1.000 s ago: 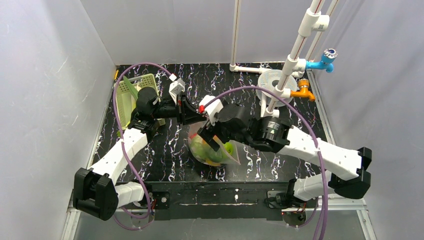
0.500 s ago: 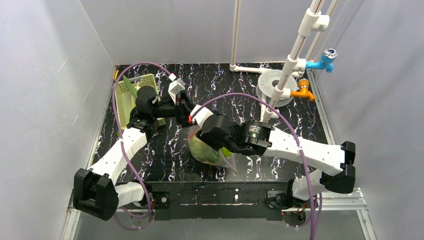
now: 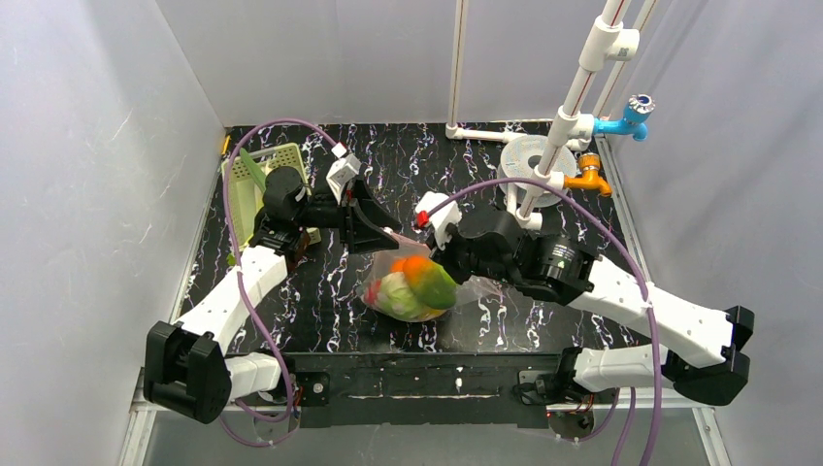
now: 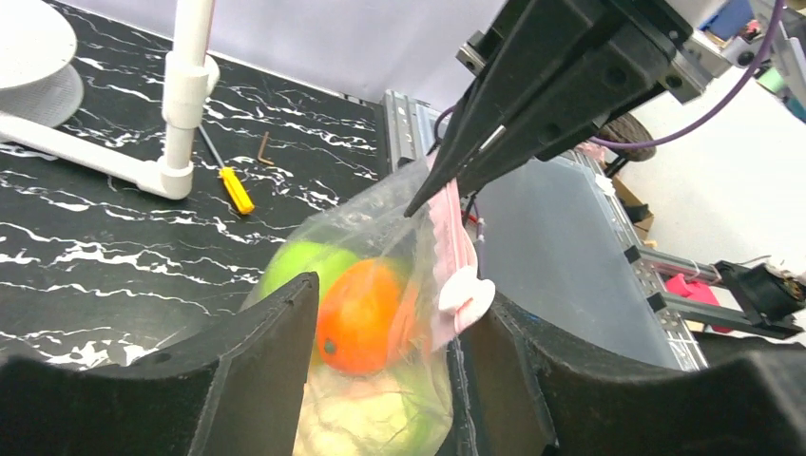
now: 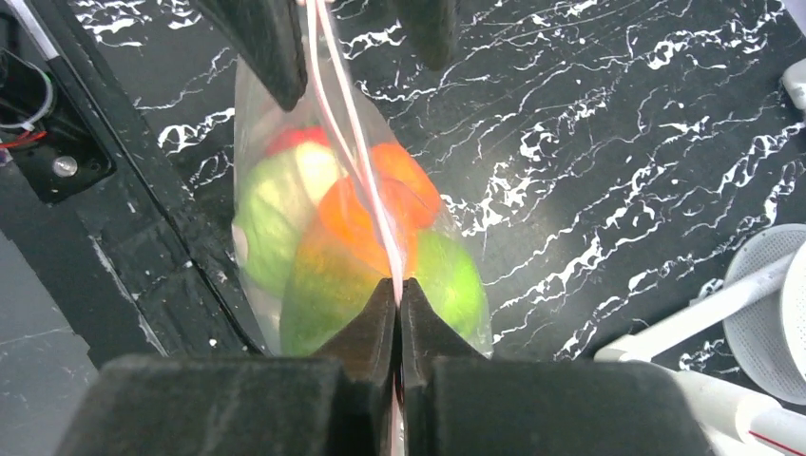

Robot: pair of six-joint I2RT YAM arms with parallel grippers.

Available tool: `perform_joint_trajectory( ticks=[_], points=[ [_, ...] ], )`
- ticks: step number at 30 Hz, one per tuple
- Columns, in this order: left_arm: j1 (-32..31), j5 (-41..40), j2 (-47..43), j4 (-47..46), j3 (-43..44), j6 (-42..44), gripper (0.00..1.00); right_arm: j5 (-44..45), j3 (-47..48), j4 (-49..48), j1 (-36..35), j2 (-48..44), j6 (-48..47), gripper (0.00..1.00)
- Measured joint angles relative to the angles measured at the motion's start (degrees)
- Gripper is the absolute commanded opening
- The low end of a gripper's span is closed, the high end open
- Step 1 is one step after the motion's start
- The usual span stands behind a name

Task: Place the food in the zip-top bag and seal the zipper
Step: Adjust the zipper food storage bag at the center of the board.

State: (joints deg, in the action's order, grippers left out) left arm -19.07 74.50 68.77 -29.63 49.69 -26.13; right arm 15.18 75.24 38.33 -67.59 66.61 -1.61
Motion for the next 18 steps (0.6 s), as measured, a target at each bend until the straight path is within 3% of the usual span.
perform_joint_trajectory(
  ticks=[18],
  points=[
    [-1.6,2.8,0.2,1.3,0.0,1.4,0.61,-17.8,-6.9,-5.6,12.5,-6.4,3.8,0.01]
  ],
)
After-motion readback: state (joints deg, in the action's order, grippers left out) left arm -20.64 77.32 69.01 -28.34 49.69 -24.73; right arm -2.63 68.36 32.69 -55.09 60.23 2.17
